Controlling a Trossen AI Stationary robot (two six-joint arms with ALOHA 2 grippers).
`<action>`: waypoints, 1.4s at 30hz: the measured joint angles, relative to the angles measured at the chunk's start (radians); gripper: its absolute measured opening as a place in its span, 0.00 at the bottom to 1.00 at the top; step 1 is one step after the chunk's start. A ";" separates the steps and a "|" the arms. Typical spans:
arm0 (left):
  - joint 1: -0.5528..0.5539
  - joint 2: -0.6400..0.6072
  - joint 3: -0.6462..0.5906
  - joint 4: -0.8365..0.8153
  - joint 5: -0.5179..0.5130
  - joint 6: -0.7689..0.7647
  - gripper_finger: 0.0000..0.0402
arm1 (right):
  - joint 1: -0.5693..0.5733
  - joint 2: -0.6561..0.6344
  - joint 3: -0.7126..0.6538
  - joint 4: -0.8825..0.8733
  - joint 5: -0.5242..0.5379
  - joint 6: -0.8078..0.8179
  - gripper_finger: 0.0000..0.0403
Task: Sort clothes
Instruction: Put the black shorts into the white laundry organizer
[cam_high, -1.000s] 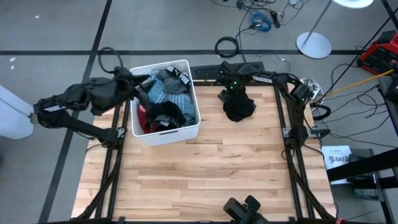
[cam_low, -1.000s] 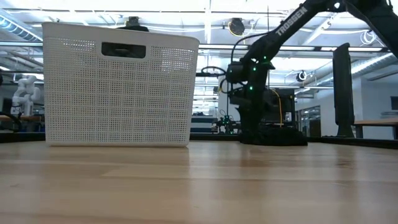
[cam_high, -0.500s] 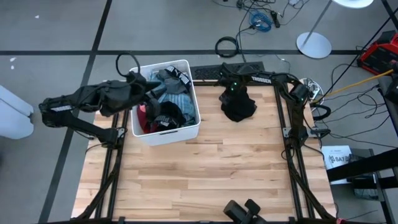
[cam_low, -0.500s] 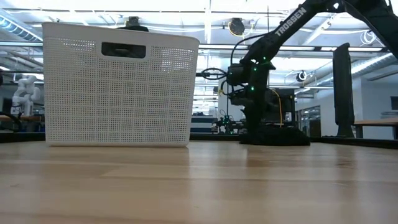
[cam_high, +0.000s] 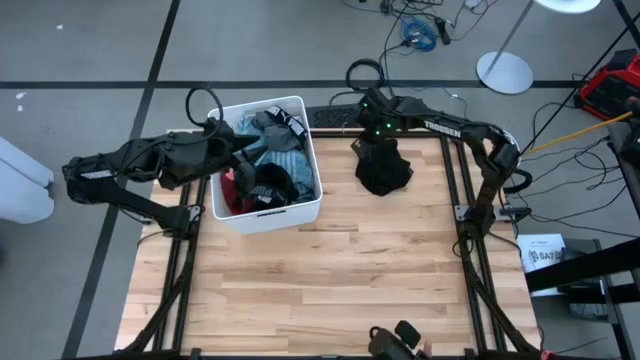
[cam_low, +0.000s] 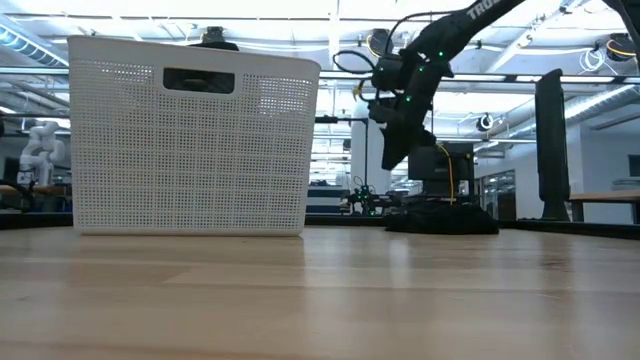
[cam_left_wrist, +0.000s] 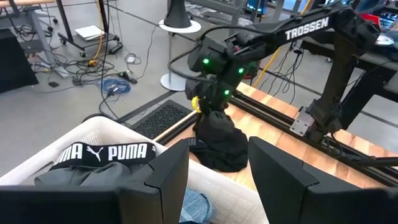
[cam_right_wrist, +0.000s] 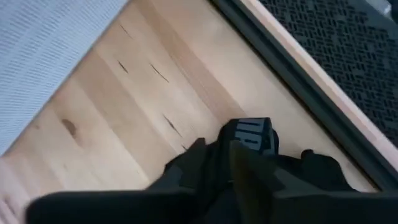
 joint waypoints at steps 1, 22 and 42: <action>-0.001 0.000 0.000 0.000 0.000 0.000 0.44 | -0.003 0.010 0.000 -0.003 -0.001 0.000 0.19; -0.007 0.000 0.000 0.000 0.017 -0.025 0.44 | -0.016 0.172 0.000 0.053 0.098 0.026 0.72; -0.007 0.000 0.000 -0.021 0.016 -0.025 0.44 | 0.001 0.251 -0.001 -0.063 0.034 0.034 0.10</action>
